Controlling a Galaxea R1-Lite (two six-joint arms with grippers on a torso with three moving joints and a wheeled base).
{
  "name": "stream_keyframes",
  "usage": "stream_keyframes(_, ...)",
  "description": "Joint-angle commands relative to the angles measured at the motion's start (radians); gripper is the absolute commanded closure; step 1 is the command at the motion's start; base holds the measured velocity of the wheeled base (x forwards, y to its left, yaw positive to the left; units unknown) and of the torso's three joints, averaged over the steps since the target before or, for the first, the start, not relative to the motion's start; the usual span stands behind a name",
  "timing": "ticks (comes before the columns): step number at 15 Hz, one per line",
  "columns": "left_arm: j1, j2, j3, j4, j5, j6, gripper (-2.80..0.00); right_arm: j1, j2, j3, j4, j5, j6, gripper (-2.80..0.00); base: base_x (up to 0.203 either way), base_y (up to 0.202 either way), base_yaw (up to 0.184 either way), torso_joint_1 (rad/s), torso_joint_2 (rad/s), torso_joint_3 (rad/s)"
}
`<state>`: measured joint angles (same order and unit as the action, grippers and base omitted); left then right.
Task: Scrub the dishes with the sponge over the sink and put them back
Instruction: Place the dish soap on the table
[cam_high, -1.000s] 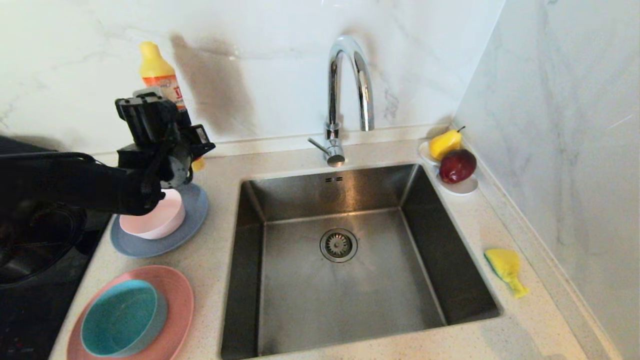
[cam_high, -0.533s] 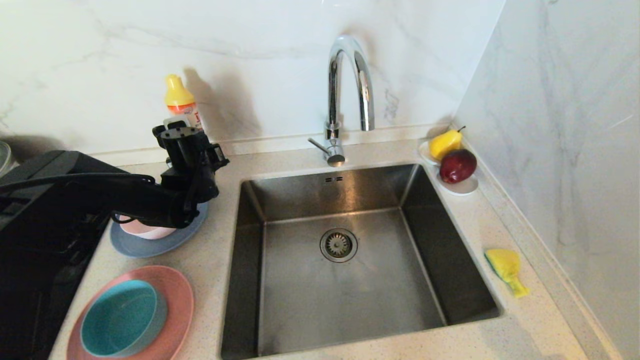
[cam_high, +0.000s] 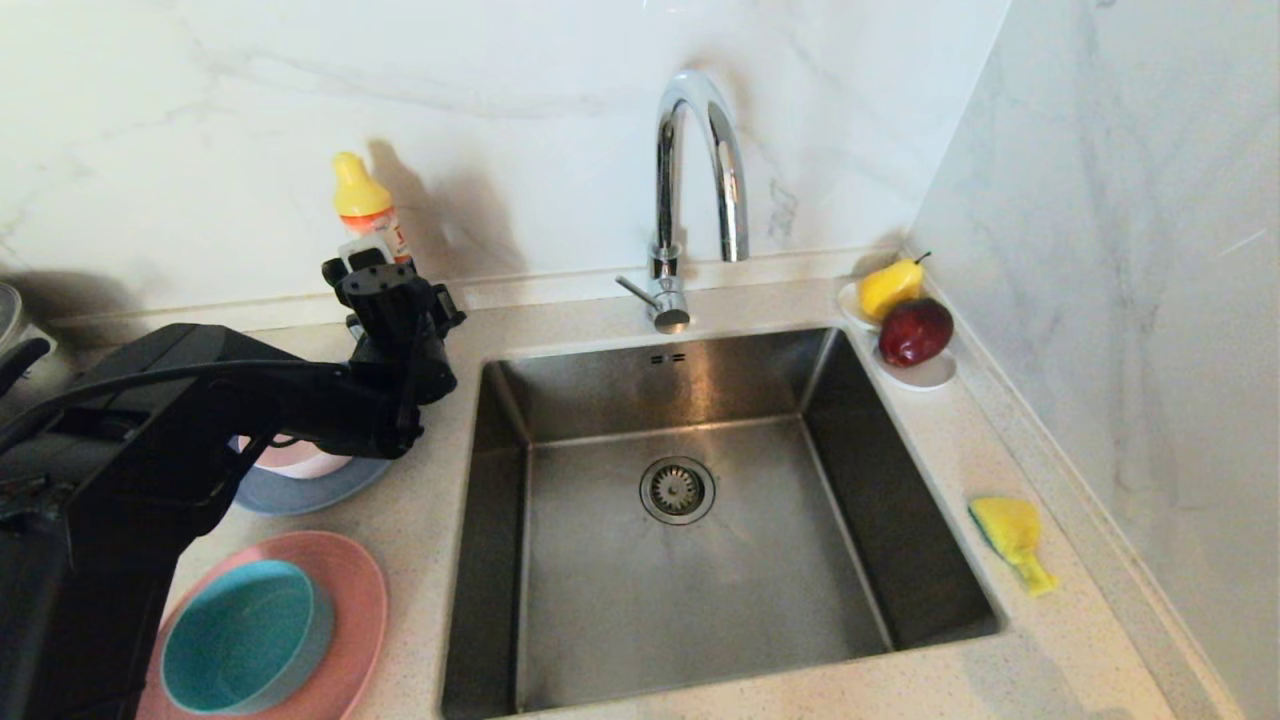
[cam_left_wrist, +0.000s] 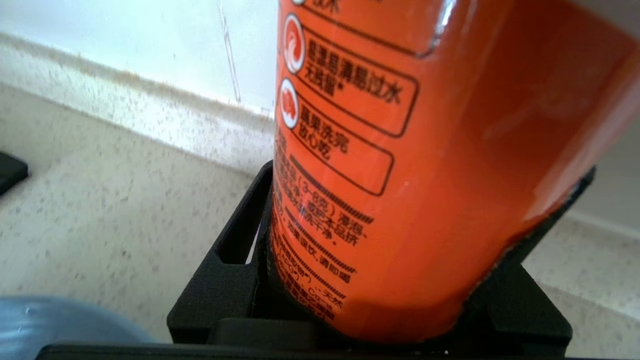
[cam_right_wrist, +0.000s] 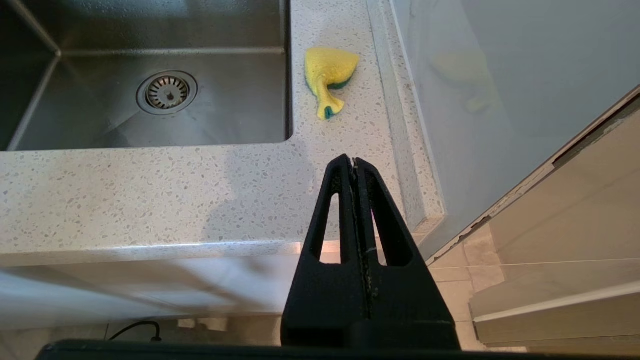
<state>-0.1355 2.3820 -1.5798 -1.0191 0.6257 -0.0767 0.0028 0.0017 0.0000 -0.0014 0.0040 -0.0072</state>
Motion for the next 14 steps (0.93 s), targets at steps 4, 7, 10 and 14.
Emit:
stream_keyframes(4, 0.002, 0.047, -0.011, -0.175, 0.005, 0.072, 0.00, 0.000, 0.000, 0.000, 0.000, 0.001, 0.000, 0.00, 0.000, 0.000, 0.000, 0.000, 0.00, 0.000)
stream_keyframes(7, 0.004, 0.073, -0.012, -0.205, 0.006, 0.080, 0.00, 0.000, 0.000, 0.000, 0.000, 0.001, 0.000, 0.00, 0.000, 0.000, 0.000, 0.000, 0.00, 0.000)
stream_keyframes(10, 0.004, 0.091, -0.022, -0.208, 0.034, 0.072, 0.00, 0.000, 0.000, 0.000, 0.000, 0.001, 0.000, 0.00, 0.000, 0.000, 0.000, 0.000, 0.00, 0.000)
stream_keyframes(14, 0.005, 0.093, -0.022, -0.207, 0.040, 0.073, 0.00, 0.000, 0.000, 0.000, 0.000, 0.001, 0.000, 0.00, 0.000, 0.000, 0.000, 0.000, 0.00, 0.000)
